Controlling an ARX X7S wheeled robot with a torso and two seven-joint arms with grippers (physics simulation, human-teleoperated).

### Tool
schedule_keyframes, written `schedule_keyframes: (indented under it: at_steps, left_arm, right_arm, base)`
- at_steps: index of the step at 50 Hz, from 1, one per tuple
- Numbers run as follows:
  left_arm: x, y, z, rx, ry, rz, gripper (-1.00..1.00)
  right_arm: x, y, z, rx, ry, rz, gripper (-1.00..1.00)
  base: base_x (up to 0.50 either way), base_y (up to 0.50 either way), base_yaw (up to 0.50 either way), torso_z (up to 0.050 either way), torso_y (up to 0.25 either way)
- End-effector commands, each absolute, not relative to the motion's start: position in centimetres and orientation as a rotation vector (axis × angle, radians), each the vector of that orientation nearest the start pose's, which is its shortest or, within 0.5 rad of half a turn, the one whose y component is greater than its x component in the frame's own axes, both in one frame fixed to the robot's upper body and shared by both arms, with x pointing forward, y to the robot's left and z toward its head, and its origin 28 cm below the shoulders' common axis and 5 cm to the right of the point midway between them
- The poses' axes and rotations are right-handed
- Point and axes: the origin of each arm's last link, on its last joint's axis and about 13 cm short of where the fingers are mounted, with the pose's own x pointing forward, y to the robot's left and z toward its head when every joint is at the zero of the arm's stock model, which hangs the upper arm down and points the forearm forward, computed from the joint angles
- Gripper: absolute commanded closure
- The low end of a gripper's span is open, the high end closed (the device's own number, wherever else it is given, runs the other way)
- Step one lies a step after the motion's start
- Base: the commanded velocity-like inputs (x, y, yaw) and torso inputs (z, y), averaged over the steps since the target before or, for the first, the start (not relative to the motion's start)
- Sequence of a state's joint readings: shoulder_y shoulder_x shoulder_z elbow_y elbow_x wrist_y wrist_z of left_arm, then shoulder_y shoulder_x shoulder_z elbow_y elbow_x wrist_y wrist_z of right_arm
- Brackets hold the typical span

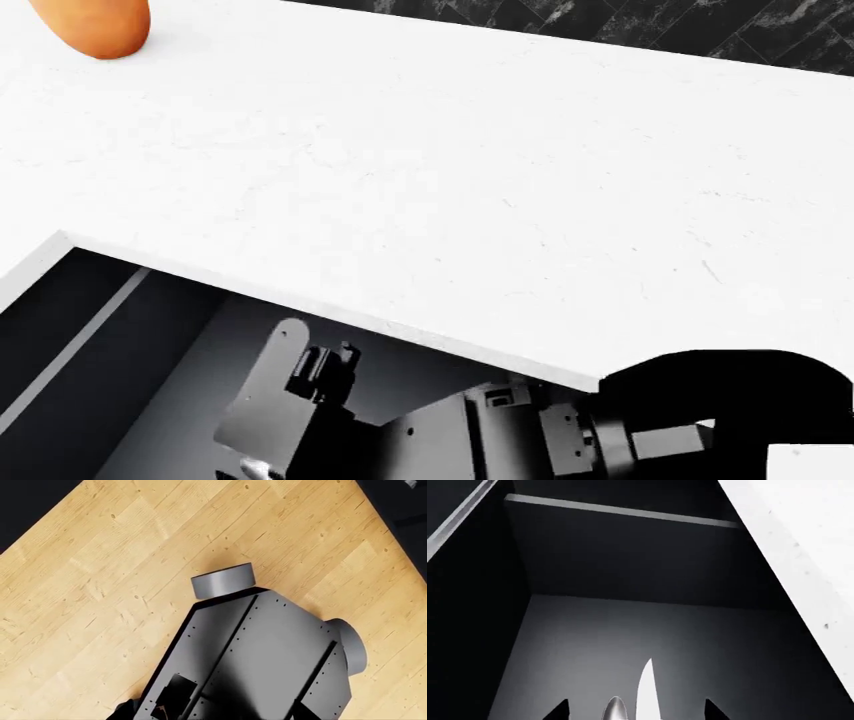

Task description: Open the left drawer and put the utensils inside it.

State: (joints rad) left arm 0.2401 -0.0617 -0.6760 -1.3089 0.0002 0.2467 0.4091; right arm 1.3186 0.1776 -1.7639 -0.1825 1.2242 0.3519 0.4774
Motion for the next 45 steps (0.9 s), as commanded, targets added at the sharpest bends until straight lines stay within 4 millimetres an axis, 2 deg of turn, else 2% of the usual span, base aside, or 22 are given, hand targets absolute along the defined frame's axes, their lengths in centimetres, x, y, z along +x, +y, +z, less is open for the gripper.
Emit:
schedule_keyframes:
  at_steps: [1, 6, 10, 14, 17, 28, 37, 41, 45]
  left_arm:
    - [-7.7, 25.5, -15.4, -0.463, 1.138, 0.331, -1.00]
    - [-7.7, 25.5, -15.4, -0.461, 1.141, 0.334, -1.00]
    - [-7.7, 25.6, -15.4, -0.461, 1.143, 0.339, -1.00]
    - [-7.7, 25.6, -15.4, -0.463, 1.145, 0.343, -1.00]
    - [-7.7, 25.6, -15.4, -0.464, 1.146, 0.343, -1.00]
    - [-7.7, 25.6, -15.4, -0.464, 1.146, 0.343, -1.00]
    - [-7.8, 25.5, -15.4, -0.457, 1.151, 0.344, -1.00]
    - [-7.8, 25.5, -15.4, -0.457, 1.151, 0.347, -1.00]
    - [-7.8, 25.5, -15.4, -0.457, 1.147, 0.344, -1.00]
  right_arm:
    - [21.7, 4.0, 18.2, -0.408, 0.071, 1.135, -1.00]
    - [21.0, 4.0, 18.2, -0.396, 0.027, 1.142, -1.00]
    - [21.2, 3.4, 19.6, -0.355, -0.030, 1.119, -1.00]
    - [20.9, 1.5, 24.2, -0.193, -0.160, 1.106, -1.00]
    - [20.8, 0.8, 25.9, -0.169, -0.202, 1.096, -1.00]
    - [21.2, -0.5, 27.6, -0.106, -0.249, 1.036, -1.00]
    - [21.5, -0.9, 27.2, -0.106, -0.243, 1.001, -1.00]
    - [21.1, -1.5, 28.1, -0.084, -0.280, 0.991, -1.00]
    - [21.1, -1.6, 28.2, -0.097, -0.301, 0.956, -1.00]
  base:
    - [0.00, 0.00, 0.00, 0.000, 0.000]
    - [0.00, 0.00, 0.00, 0.000, 0.000]
    - [0.00, 0.00, 0.00, 0.000, 0.000]
    - [0.00, 0.00, 0.00, 0.000, 0.000]
    - [0.00, 0.00, 0.00, 0.000, 0.000]
    - [0.00, 0.00, 0.00, 0.000, 0.000]
    - [0.00, 0.00, 0.00, 0.000, 0.000]
    - [0.00, 0.00, 0.00, 0.000, 0.000]
    - [0.00, 0.00, 0.00, 0.000, 0.000]
